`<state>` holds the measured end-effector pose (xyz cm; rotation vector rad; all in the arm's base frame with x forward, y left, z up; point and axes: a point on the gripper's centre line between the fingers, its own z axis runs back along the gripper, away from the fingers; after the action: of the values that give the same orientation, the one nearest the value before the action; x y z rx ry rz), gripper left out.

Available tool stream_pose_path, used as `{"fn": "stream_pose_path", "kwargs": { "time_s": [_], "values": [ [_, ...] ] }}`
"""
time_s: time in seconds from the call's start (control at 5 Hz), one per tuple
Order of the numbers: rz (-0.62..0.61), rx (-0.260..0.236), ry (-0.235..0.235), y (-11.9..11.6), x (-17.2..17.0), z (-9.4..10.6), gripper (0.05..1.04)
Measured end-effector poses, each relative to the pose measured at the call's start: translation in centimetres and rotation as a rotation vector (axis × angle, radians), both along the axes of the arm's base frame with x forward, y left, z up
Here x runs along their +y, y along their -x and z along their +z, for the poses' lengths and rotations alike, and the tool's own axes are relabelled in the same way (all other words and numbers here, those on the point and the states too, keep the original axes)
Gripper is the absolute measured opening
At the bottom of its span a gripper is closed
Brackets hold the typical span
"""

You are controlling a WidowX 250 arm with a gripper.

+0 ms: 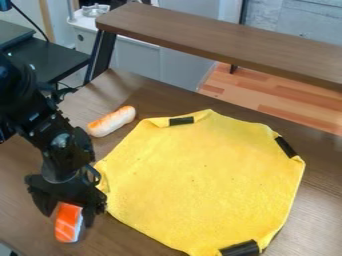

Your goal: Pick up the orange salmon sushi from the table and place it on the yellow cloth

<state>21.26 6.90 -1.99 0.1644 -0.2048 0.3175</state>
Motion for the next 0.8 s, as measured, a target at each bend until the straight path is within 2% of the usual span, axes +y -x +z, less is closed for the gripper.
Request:
{"fn": "stream_pose_path", "kwargs": {
  "time_s": [0.4,0.6,0.8],
  "values": [
    [0.062,0.042,0.024,0.35,0.02,-1.08,0.969],
    [0.068,0.046,0.046,0.02,-0.07,-0.93,0.697],
    [0.075,0.066,0.075,-0.12,-0.43,-0.69,0.564]
  ]
}}
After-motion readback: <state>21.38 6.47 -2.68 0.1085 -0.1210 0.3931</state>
